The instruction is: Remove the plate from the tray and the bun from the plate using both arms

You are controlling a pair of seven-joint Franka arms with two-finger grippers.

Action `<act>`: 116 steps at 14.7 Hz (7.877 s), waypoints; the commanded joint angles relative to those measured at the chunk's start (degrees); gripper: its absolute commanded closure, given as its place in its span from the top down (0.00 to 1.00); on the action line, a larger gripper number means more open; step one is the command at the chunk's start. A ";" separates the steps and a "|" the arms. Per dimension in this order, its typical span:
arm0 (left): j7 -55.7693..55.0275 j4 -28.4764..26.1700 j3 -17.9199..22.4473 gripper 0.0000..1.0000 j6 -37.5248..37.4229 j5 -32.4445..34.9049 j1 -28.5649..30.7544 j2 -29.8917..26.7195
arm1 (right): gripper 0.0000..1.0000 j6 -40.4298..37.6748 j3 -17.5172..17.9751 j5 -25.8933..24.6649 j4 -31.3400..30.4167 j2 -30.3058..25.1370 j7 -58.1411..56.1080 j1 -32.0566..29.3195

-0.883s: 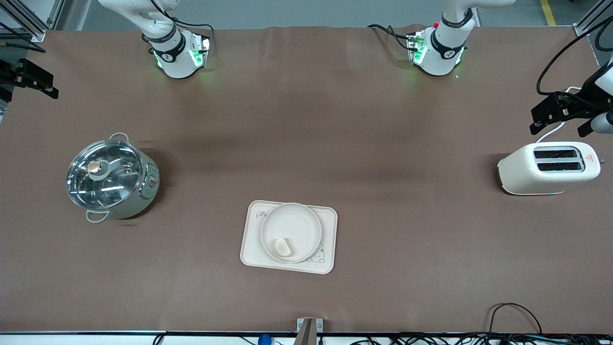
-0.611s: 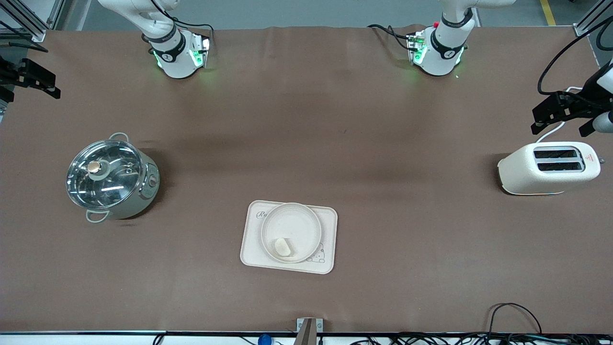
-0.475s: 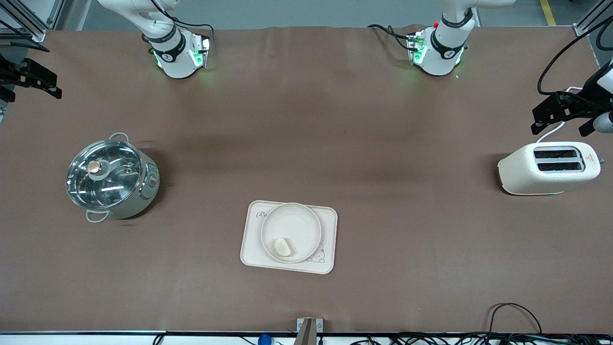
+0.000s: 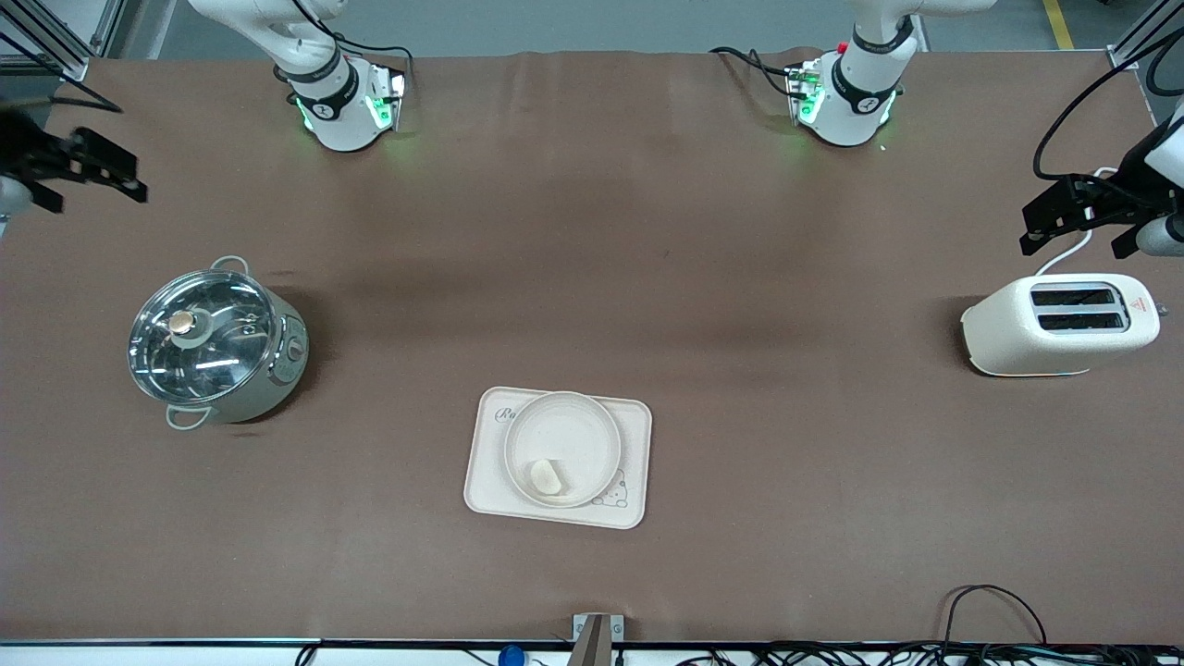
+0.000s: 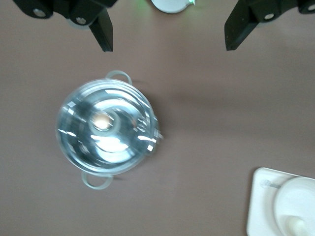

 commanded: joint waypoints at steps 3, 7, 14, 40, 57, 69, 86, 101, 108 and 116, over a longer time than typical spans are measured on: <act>-0.46 0.78 -0.21 1.00 -1.06 1.31 0.13 0.20 | 1.00 14.33 0.01 4.89 -11.33 2.14 2.75 5.79; -0.02 0.78 -0.21 1.00 -1.15 1.40 -0.04 0.29 | 1.00 23.74 0.01 9.43 -11.95 11.18 7.23 13.54; -0.02 0.78 -0.21 1.00 -1.15 1.31 -0.13 0.29 | 1.00 43.95 0.10 20.59 -11.08 25.34 11.20 21.45; 0.07 0.87 -0.21 1.00 -1.24 1.40 -0.13 0.55 | 0.00 57.78 -0.08 26.86 16.70 57.44 16.91 25.15; 0.24 0.61 -0.21 1.00 -3.00 1.31 0.14 0.47 | 0.00 73.65 17.57 35.90 -31.54 26.76 10.14 19.17; -1.07 -0.10 -0.47 1.00 -4.05 0.35 -0.30 0.20 | 0.01 80.62 18.64 36.53 -32.78 30.71 10.14 21.90; -61.16 -0.01 -21.92 1.00 30.74 2.09 -16.37 27.86 | 1.00 38.93 17.76 31.46 -30.24 5.86 15.24 1.80; -88.44 0.34 -20.43 0.83 53.43 17.22 -27.29 47.93 | 1.00 -7.70 -0.07 -4.96 7.91 1.28 3.20 -5.70; -91.16 0.43 -20.43 0.17 54.92 17.13 -27.37 48.37 | 1.00 -5.07 0.36 -5.13 7.91 0.31 3.29 -5.00; -71.99 0.43 -21.13 0.00 32.91 16.79 -23.08 37.75 | 1.00 -5.50 0.01 -5.13 7.91 0.31 3.29 -5.17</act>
